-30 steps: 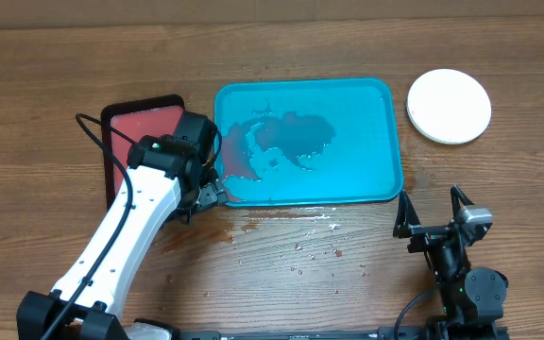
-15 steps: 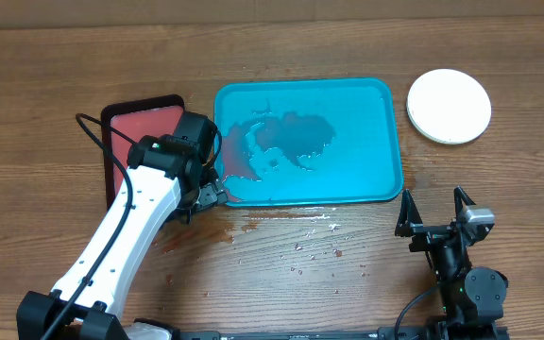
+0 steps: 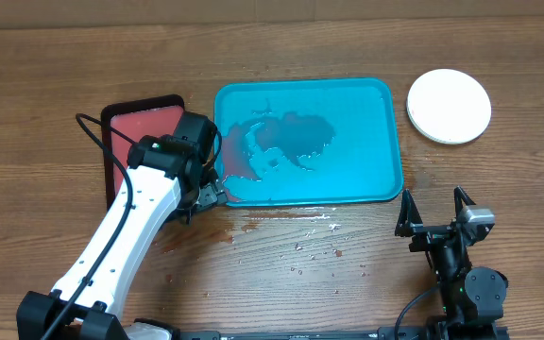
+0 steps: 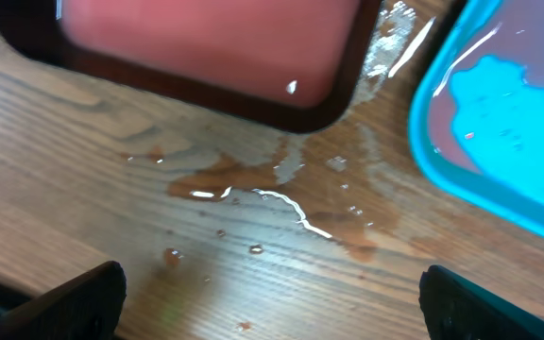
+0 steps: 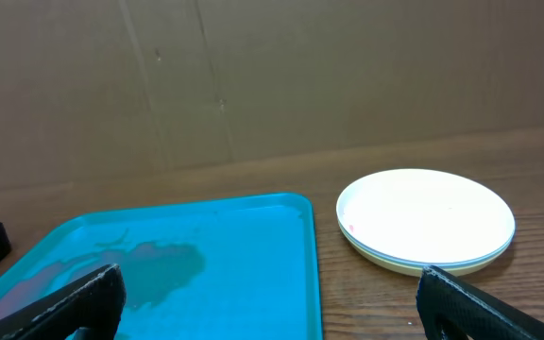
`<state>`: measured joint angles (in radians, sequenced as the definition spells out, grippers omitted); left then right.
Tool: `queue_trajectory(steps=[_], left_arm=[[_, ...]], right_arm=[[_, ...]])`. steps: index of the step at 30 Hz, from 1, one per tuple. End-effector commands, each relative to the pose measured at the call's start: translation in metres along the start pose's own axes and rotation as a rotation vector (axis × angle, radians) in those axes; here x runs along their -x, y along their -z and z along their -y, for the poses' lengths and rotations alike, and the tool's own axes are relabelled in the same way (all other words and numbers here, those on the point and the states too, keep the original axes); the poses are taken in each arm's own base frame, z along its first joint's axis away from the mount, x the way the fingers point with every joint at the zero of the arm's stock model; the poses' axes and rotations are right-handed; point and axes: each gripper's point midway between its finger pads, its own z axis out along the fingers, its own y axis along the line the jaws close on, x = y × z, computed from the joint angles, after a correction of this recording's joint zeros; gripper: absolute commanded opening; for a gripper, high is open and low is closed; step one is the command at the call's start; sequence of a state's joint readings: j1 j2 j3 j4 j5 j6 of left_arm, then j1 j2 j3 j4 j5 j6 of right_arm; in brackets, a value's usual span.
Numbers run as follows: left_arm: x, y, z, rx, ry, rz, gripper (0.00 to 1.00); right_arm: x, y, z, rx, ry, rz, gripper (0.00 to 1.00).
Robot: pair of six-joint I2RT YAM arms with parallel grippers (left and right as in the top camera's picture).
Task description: Clean dirty plates on tray and stack at the side
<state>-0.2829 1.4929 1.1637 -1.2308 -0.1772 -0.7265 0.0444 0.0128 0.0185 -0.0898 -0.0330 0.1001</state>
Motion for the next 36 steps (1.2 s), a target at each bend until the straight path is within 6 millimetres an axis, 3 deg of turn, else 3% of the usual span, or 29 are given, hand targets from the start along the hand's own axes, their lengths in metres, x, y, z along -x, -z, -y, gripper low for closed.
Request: queue_trajectory(steps=[1, 6, 9, 14, 17, 20, 28, 36], left_arm=[[0.002, -0.002, -0.011, 0.069, -0.059, 0.018, 1.0], [0.004, -0.002, -0.007, 0.053, -0.091, 0.023, 1.0], [0.017, 0.004, 0.021, -0.084, -0.245, 0.091, 1.0], [0.052, 0.042, 0.072, -0.358, -0.51, 0.369, 1.0], [0.068, 0.067, 0.082, -0.481, -0.57, 0.531, 1.0], [0.07, 0.078, 0.072, -0.561, -0.58, 0.611, 1.0], [0.056, 0.064, 0.016, -0.551, -0.455, 0.742, 1.0], [0.035, 0.056, 0.0, -0.556, -0.424, 0.937, 1.0]], right_arm=[[-0.001, 0.0, 0.004, -0.018, 0.004, 0.009, 1.0], [-0.001, 0.0, 0.004, -0.019, 0.004, 0.009, 1.0], [-0.001, 0.0, 0.004, -0.019, 0.004, 0.009, 1.0], [-0.001, 0.0, 0.004, -0.018, 0.004, 0.009, 1.0], [-0.001, 0.0, 0.004, -0.019, 0.004, 0.009, 1.0], [-0.001, 0.0, 0.004, -0.019, 0.004, 0.009, 1.0], [-0.001, 0.0, 0.004, -0.019, 0.004, 0.009, 1.0], [-0.001, 0.0, 0.004, -0.018, 0.004, 0.009, 1.0]])
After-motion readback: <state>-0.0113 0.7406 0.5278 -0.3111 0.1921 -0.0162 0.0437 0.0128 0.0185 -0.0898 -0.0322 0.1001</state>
